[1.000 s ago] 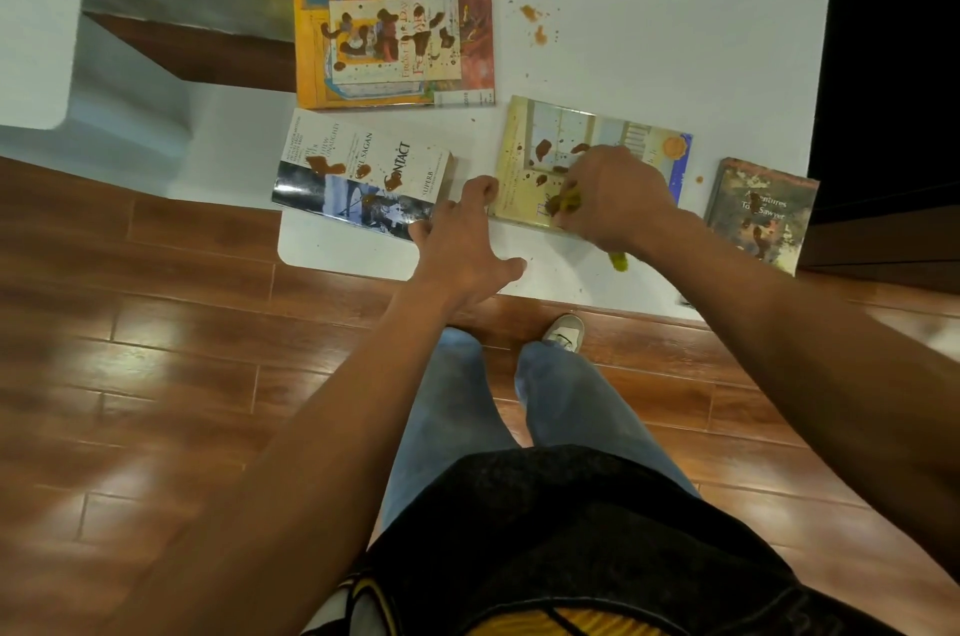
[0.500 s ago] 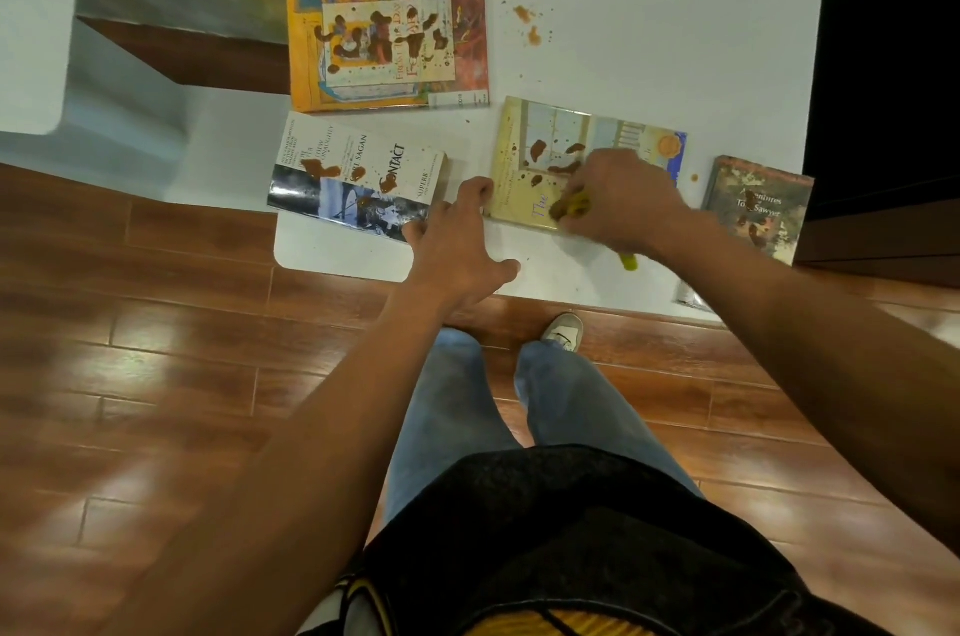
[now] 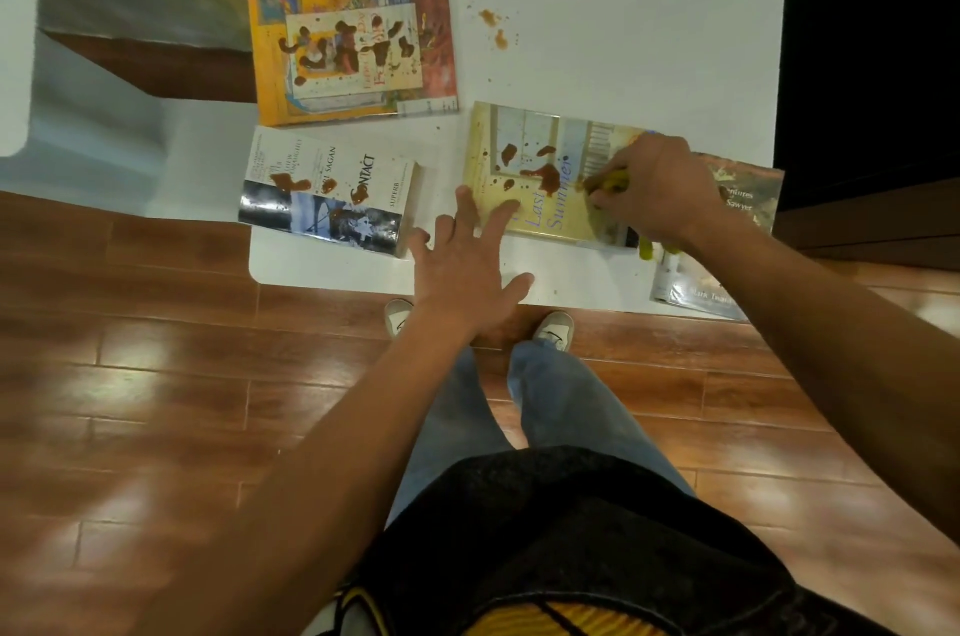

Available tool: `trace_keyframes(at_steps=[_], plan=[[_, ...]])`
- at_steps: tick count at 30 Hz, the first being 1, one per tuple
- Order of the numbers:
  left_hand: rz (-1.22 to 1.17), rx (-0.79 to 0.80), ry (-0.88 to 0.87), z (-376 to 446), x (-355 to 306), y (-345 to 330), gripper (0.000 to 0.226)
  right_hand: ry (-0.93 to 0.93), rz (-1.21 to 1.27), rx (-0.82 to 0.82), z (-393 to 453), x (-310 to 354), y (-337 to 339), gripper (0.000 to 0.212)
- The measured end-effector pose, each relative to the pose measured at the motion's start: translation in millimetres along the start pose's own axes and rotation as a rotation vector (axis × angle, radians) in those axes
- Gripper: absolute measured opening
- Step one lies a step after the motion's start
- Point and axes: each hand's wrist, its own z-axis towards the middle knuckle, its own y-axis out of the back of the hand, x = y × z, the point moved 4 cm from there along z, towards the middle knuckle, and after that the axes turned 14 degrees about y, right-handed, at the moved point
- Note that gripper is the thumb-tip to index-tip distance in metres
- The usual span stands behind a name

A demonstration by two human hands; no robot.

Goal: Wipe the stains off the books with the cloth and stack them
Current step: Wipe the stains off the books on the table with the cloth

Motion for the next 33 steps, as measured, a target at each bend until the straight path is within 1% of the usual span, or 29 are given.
trace_keyframes(at_steps=[4, 6, 9, 10, 13, 14, 17, 18, 20, 22, 24, 26, 29, 31, 33], plan=[[0.131, 0.039, -0.040, 1.4, -9.0, -3.0, 0.076, 0.099, -0.033, 0.106, -0.9, 8.5, -2.9, 0.023], [0.149, 0.057, -0.027, 2.3, -14.1, -4.6, 0.075, 0.087, -0.038, 0.075, 3.2, 6.2, 1.6, 0.023], [0.166, 0.087, -0.013, 2.9, -19.2, -5.8, 0.077, 0.041, -0.031, -0.037, 8.0, 4.7, 1.8, 0.021], [0.180, 0.093, -0.013, 3.9, -19.9, -5.4, 0.079, 0.064, -0.058, -0.032, 8.6, 8.2, -1.8, 0.021], [0.229, 0.108, -0.011, 4.4, -20.3, -5.6, 0.082, 0.149, -0.115, 0.048, 8.3, 16.9, -7.6, 0.025], [0.237, 0.112, -0.010, 4.6, -21.0, -5.2, 0.083, 0.147, -0.111, 0.040, 10.3, 15.4, -4.0, 0.025], [0.236, 0.134, -0.006, 4.0, -22.3, -4.0, 0.083, 0.059, -0.052, -0.057, 18.6, 6.4, 5.5, 0.024], [0.233, 0.140, -0.003, 3.8, -22.6, -3.8, 0.083, 0.069, -0.055, -0.055, 19.5, 7.4, 4.6, 0.025], [0.232, 0.144, -0.001, 4.1, -22.8, -3.4, 0.083, 0.140, -0.090, 0.012, 19.2, 13.2, -0.8, 0.024], [0.239, 0.144, 0.001, 4.7, -23.1, -4.1, 0.083, 0.154, -0.092, 0.058, 20.0, 14.8, 0.1, 0.024], [0.232, 0.142, 0.003, 5.5, -24.2, -4.6, 0.084, 0.098, -0.073, 0.004, 24.9, 8.8, 5.1, 0.025], [0.228, 0.135, 0.004, 6.0, -25.7, -4.3, 0.085, 0.106, -0.100, -0.040, 26.4, 9.5, 5.2, 0.025], [0.233, 0.140, -0.003, 6.2, -25.2, -4.1, 0.085, 0.188, -0.111, 0.057, 25.8, 15.0, -0.9, 0.023], [0.229, 0.141, -0.006, 6.2, -23.8, -4.1, 0.085, 0.155, -0.092, 0.066, 30.8, 11.6, 4.2, 0.024], [0.229, 0.141, -0.005, 5.3, -23.3, -4.2, 0.086, 0.089, -0.070, -0.008, 36.5, 7.0, 9.8, 0.024]])
